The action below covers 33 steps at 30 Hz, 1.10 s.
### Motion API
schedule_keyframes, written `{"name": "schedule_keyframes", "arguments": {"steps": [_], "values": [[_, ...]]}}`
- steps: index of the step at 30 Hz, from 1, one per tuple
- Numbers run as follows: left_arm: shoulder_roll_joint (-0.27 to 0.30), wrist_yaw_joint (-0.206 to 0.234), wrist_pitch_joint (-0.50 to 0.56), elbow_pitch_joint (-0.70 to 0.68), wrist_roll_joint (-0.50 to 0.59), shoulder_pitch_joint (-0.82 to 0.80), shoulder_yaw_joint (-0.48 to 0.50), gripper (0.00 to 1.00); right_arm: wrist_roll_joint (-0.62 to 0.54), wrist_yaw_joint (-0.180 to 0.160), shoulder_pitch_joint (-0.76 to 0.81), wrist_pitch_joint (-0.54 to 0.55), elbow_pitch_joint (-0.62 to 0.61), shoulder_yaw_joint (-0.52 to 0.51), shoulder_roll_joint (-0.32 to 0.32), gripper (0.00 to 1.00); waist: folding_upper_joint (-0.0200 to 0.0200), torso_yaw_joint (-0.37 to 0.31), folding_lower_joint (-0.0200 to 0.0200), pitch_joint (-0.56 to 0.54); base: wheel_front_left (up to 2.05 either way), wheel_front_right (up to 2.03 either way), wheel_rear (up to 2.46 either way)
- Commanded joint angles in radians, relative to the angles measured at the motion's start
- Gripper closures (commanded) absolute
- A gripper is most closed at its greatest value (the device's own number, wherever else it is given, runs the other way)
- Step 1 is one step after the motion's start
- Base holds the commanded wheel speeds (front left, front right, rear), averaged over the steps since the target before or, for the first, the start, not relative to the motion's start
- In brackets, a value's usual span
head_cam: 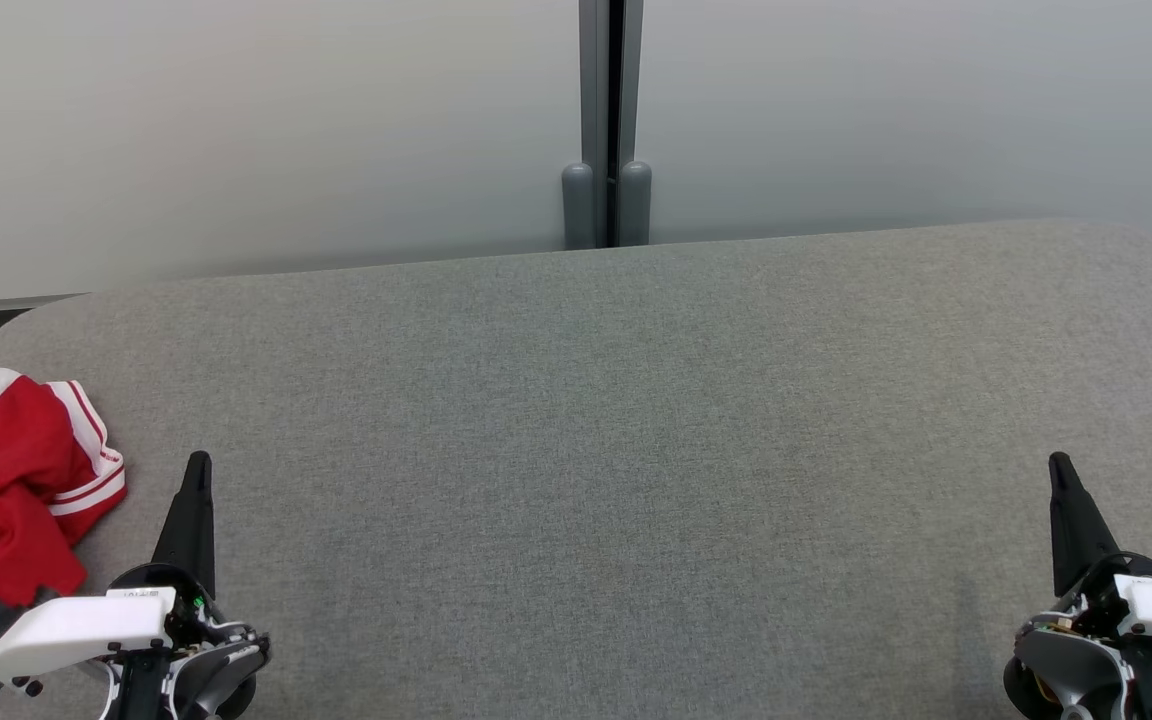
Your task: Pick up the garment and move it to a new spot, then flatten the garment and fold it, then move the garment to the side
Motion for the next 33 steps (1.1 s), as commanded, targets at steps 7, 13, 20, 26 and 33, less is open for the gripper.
{"name": "schedule_keyframes", "arguments": {"steps": [7,13,20,26,33], "values": [[0.002,-0.004,0.002,0.000,-0.001,-0.010,0.002,1.00,0.002,0.000,-0.010,0.004,0.001,0.001,-0.001,1.00,0.0000,0.000,0.0000,0.000,0.00,0.00,0.00],[0.002,-0.004,0.002,0.000,-0.001,-0.010,0.002,1.00,0.002,0.000,-0.010,0.004,0.001,0.001,-0.001,1.00,0.0000,0.000,0.0000,0.000,0.00,0.00,0.00],[0.002,-0.004,0.002,0.000,-0.001,-0.010,0.002,1.00,0.002,0.000,-0.010,0.004,0.001,0.001,-0.001,1.00,0.0000,0.000,0.0000,0.000,0.00,0.00,0.00],[0.002,-0.004,0.002,0.000,-0.001,-0.010,0.002,1.00,0.002,0.000,-0.010,0.004,0.001,0.001,-0.001,1.00,0.0000,0.000,0.0000,0.000,0.00,0.00,0.00],[0.002,-0.004,0.002,0.000,-0.001,-0.010,0.002,1.00,0.002,0.000,-0.010,0.004,0.001,0.001,-0.001,1.00,0.0000,0.000,0.0000,0.000,0.00,0.00,0.00]]}}
